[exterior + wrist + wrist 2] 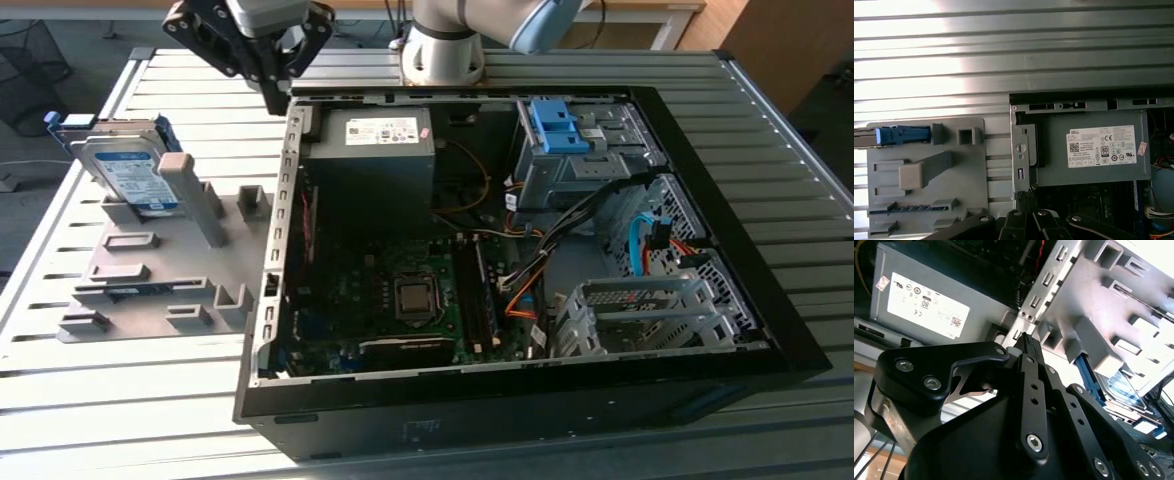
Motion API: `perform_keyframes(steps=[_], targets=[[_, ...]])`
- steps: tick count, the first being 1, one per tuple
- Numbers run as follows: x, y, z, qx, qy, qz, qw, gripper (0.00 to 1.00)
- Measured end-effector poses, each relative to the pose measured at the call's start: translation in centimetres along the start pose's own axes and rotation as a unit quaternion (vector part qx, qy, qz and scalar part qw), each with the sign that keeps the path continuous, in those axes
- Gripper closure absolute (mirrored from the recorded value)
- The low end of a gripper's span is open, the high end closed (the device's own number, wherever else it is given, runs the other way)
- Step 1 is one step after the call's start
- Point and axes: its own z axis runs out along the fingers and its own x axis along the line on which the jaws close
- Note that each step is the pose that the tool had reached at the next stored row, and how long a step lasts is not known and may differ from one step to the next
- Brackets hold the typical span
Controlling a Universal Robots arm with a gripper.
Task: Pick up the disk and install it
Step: 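Reach for the disk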
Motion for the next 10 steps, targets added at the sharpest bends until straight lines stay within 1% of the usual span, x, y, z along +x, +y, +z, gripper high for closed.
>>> perform_keyframes(steps=[3, 6, 10], targets=[[0.69, 0.29, 0.03, -0.0001, -0.0001, 0.0, 1.0, 0.89], [1.15, 0.5, 0.03, 0.0, 0.0, 0.0, 1.0, 0.89], [1.3, 0.52, 0.04, 0.0, 0.0, 0.0, 1.0, 0.89]])
